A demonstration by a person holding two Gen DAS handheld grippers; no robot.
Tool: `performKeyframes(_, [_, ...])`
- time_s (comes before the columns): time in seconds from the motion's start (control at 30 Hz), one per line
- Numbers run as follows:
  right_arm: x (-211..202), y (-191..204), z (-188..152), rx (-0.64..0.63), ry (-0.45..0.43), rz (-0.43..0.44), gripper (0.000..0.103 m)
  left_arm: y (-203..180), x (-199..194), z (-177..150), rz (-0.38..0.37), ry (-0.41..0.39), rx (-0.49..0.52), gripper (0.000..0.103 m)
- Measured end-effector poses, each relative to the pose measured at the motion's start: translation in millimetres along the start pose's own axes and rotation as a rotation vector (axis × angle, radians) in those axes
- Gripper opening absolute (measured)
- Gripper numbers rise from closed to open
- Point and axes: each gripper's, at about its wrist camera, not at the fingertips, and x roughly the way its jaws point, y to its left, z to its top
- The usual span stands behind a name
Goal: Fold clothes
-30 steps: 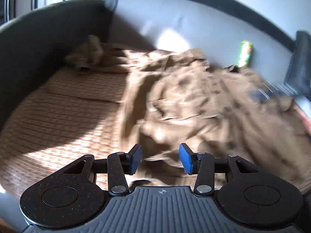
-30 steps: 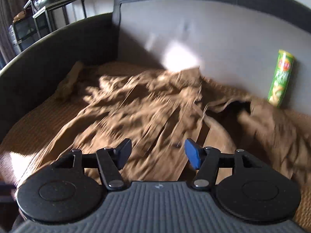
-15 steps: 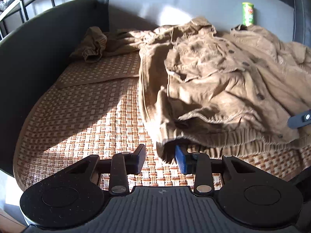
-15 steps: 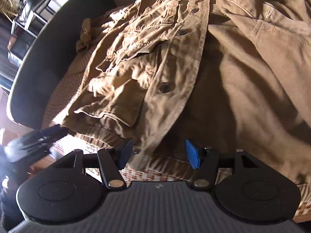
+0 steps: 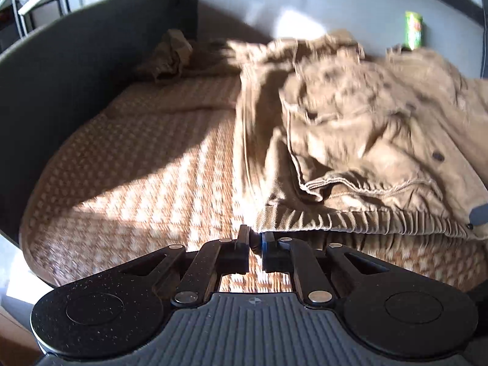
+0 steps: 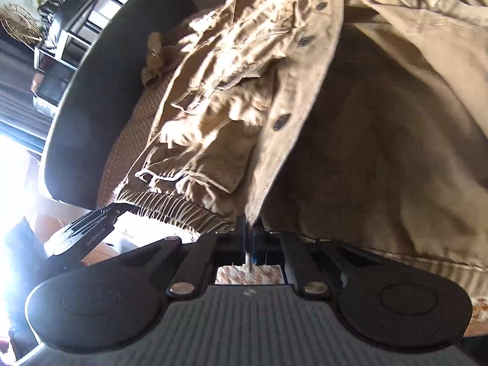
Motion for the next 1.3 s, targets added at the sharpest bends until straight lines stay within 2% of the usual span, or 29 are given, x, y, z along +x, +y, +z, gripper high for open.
performKeyframes(0.07, [12, -9, -2, 0.013, 0.022, -0.026, 0.003, -2, -4, -1, 0.002, -0.010, 0.006, 0.003])
performKeyframes(0.13, [17, -16, -3, 0.036, 0.020, -0.016, 0.003, 4, -8, -1, -0.025, 0.002, 0.003, 0.006])
performKeyframes(0.27, [7, -16, -4, 0.015, 0.016, -0.036, 0.008, 18, -32, -1, -0.063, -0.001, 0.011, 0.023])
performKeyframes(0.33, [-3, -10, -4, -0.008, 0.010, -0.100, 0.033, 24, -53, 11, -0.096, -0.053, -0.004, 0.031])
performKeyframes(0.43, [-24, 12, -7, -0.113, -0.108, -0.181, 0.032, 26, -73, 38, -0.127, -0.151, -0.017, 0.032])
performKeyframes(0.5, [-33, 28, -1, -0.169, -0.197, -0.158, 0.031, 17, -61, 58, -0.131, -0.181, 0.019, 0.033])
performKeyframes(0.57, [-35, 44, 7, -0.219, -0.264, -0.118, 0.029, 9, -33, 71, -0.157, -0.139, 0.036, 0.034])
performKeyframes(0.6, [-30, 49, 12, -0.232, -0.265, -0.098, 0.029, 5, -17, 72, -0.160, -0.095, 0.046, 0.033])
performKeyframes(0.63, [-21, 52, 16, -0.240, -0.251, -0.087, 0.029, 1, -5, 66, -0.153, -0.054, 0.070, 0.031])
performKeyframes(0.7, [-1, 51, 14, -0.274, -0.188, -0.119, 0.029, -7, 15, 50, -0.130, 0.019, 0.120, 0.028])
performKeyframes(0.73, [9, 50, 13, -0.293, -0.153, -0.139, 0.029, -7, 16, 39, -0.114, 0.018, 0.137, 0.029])
performKeyframes(0.8, [26, 42, 0, -0.318, -0.080, -0.187, 0.028, -1, 16, 20, -0.096, 0.000, 0.132, 0.022])
performKeyframes(0.87, [24, 31, -22, -0.364, -0.120, -0.185, 0.026, 9, 14, 17, -0.124, -0.007, 0.058, 0.024])
performKeyframes(0.93, [21, 23, -28, -0.350, -0.137, -0.175, 0.026, 11, 13, 18, -0.126, -0.008, 0.044, 0.026])
performKeyframes(0.97, [21, 21, -26, -0.331, -0.130, -0.169, 0.026, 12, 9, 26, -0.142, -0.008, 0.032, 0.035])
performKeyframes(1.0, [21, 21, -21, -0.318, -0.115, -0.165, 0.026, 14, 6, 33, -0.158, -0.009, 0.020, 0.038])
performKeyframes(1.1, [8, 21, -11, -0.276, -0.111, -0.135, 0.026, 22, -5, 69, -0.149, -0.109, -0.033, 0.051])
performKeyframes(1.17, [-16, 16, -12, -0.257, -0.178, -0.160, 0.026, 25, -5, 104, -0.177, -0.163, -0.090, 0.052])
performKeyframes(1.2, [-28, 13, -13, -0.249, -0.216, -0.178, 0.027, 22, -4, 119, -0.217, -0.174, -0.108, 0.052])
performKeyframes(1.3, [-66, 4, -16, -0.226, -0.331, -0.233, 0.031, -8, -1, 159, -0.333, -0.194, -0.074, 0.053])
